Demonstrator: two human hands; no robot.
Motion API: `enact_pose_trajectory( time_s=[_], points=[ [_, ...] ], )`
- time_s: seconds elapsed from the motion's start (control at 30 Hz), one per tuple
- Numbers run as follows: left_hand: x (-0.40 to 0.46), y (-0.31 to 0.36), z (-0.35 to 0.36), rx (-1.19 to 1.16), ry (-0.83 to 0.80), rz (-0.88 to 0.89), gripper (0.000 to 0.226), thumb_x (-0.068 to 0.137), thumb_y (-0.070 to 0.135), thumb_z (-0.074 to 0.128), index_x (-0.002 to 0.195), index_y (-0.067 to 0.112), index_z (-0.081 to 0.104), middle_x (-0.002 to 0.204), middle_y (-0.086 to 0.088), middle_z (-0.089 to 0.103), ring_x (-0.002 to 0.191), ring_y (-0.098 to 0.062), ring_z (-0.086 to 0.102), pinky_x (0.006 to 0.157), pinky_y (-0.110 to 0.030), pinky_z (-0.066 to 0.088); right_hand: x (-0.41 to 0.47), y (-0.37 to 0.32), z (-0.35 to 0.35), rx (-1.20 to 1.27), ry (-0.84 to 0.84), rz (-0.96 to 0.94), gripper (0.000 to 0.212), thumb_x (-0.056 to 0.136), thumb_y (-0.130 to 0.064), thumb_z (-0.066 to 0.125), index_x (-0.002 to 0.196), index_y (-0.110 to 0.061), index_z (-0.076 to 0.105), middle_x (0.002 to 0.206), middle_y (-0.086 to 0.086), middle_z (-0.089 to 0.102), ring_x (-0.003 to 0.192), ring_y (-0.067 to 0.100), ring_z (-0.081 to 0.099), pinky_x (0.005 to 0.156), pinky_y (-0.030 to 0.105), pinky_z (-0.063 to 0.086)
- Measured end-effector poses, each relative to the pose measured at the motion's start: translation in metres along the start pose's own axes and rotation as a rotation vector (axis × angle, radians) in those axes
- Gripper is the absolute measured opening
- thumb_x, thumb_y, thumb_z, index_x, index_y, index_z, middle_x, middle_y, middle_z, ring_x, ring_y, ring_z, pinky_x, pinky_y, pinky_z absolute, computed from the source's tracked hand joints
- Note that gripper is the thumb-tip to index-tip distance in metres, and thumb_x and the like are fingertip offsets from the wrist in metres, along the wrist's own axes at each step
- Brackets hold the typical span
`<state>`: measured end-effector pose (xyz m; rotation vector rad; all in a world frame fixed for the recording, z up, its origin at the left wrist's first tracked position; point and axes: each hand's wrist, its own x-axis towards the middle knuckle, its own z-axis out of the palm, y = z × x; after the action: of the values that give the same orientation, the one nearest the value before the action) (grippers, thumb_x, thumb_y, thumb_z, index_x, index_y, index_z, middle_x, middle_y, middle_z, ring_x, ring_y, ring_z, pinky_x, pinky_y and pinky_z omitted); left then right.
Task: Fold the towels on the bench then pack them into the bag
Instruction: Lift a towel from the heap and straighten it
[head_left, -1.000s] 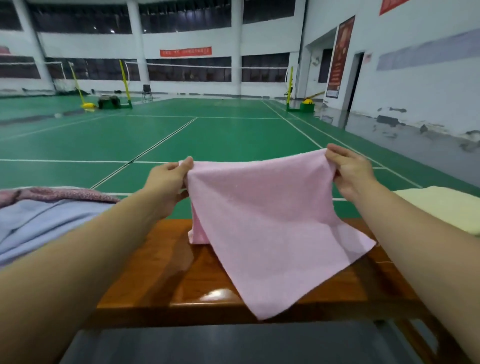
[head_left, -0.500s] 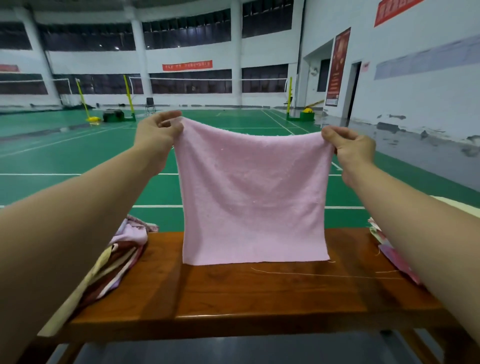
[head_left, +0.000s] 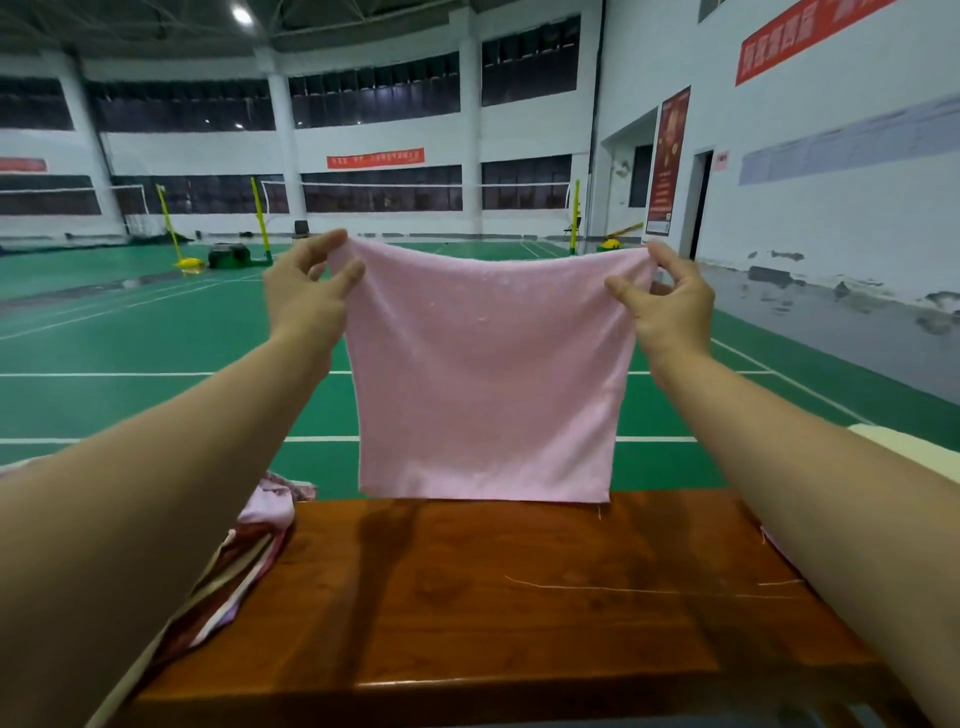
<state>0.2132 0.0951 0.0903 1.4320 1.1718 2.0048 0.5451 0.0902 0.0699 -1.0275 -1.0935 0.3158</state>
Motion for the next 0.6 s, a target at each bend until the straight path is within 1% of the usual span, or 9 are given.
enact_pose_trajectory(
  time_s=[0.07,0.17,0.27,0.33,0.43,0.47,0.5,0.53,0.6],
  points=[
    [-0.004,0.005,-0.002,-0.028,-0.011,0.005,0.036,0.089,0.010,0.076,0.117,0.032,0.069,0.126,0.008,0.065,0.100,-0.001,0.065,0.086,-0.014,0.055,0.000,-0.003,0.000,-0.059,-0.005,-0.045,0.072,0.083,-0.025,0.084,0.147,-0.022,0.051,0.146,-0.003,0.046,0.130,0.021,0.053,0.111,0.041,0.047],
    [-0.011,0.016,-0.006,-0.045,-0.010,0.017,0.038,0.090,0.010,0.075,0.122,0.030,0.070,0.123,0.014,0.065,0.095,0.002,0.064,0.093,-0.021,0.055,-0.002,-0.011,-0.003,-0.127,-0.019,-0.098,0.074,0.084,-0.027,0.082,0.149,-0.024,0.047,0.143,-0.006,0.044,0.129,0.022,0.052,0.111,0.043,0.046],
    [-0.029,0.026,-0.016,-0.017,-0.038,0.049,0.035,0.092,0.013,0.074,0.119,0.034,0.071,0.112,0.023,0.067,0.085,0.000,0.065,0.090,-0.021,0.056,-0.019,-0.015,-0.017,-0.195,-0.046,-0.147,0.070,0.086,-0.025,0.080,0.148,-0.027,0.049,0.141,-0.008,0.044,0.130,0.021,0.051,0.113,0.041,0.044],
    [-0.048,0.025,-0.026,-0.004,-0.066,0.042,0.033,0.091,0.016,0.075,0.115,0.039,0.072,0.094,0.024,0.072,0.077,-0.006,0.064,0.080,-0.024,0.057,-0.042,-0.013,-0.031,-0.229,-0.055,-0.142,0.068,0.087,-0.025,0.079,0.148,-0.029,0.049,0.143,-0.007,0.044,0.132,0.017,0.048,0.114,0.035,0.041],
    [-0.085,0.009,-0.042,0.084,-0.070,0.003,0.032,0.092,0.020,0.073,0.119,0.038,0.072,0.080,0.008,0.071,0.066,-0.015,0.050,0.060,-0.025,0.044,-0.090,-0.002,-0.049,-0.259,-0.055,-0.114,0.067,0.088,-0.023,0.079,0.148,-0.023,0.050,0.131,-0.012,0.044,0.123,0.007,0.047,0.108,0.023,0.039],
    [-0.099,0.002,-0.046,0.127,-0.058,0.000,0.032,0.093,0.021,0.071,0.122,0.035,0.071,0.084,0.012,0.070,0.064,-0.012,0.049,0.057,-0.022,0.043,-0.107,0.003,-0.054,-0.273,-0.061,-0.103,0.067,0.087,-0.023,0.079,0.148,-0.021,0.050,0.129,-0.012,0.045,0.121,0.005,0.047,0.106,0.021,0.039],
    [-0.114,-0.003,-0.051,0.164,-0.050,0.001,0.033,0.094,0.020,0.069,0.124,0.033,0.070,0.094,0.019,0.069,0.065,-0.008,0.050,0.060,-0.016,0.046,-0.123,0.008,-0.059,-0.283,-0.071,-0.092,0.067,0.087,-0.022,0.079,0.148,-0.019,0.051,0.129,-0.012,0.045,0.120,0.005,0.047,0.105,0.020,0.039],
    [-0.129,-0.009,-0.056,0.199,-0.056,-0.005,0.033,0.095,0.021,0.068,0.126,0.032,0.069,0.106,0.022,0.068,0.070,-0.004,0.053,0.069,-0.014,0.050,-0.138,0.012,-0.064,-0.294,-0.084,-0.081,0.066,0.087,-0.022,0.079,0.147,-0.019,0.051,0.130,-0.011,0.046,0.120,0.004,0.047,0.104,0.019,0.038],
    [-0.158,-0.021,-0.068,0.282,-0.104,-0.019,0.034,0.096,0.024,0.067,0.128,0.033,0.067,0.124,0.018,0.065,0.085,-0.006,0.059,0.086,-0.023,0.053,-0.167,0.019,-0.075,-0.336,-0.117,-0.057,0.064,0.088,-0.021,0.078,0.147,-0.018,0.052,0.131,-0.011,0.046,0.119,0.001,0.045,0.103,0.018,0.036]
  ],
)
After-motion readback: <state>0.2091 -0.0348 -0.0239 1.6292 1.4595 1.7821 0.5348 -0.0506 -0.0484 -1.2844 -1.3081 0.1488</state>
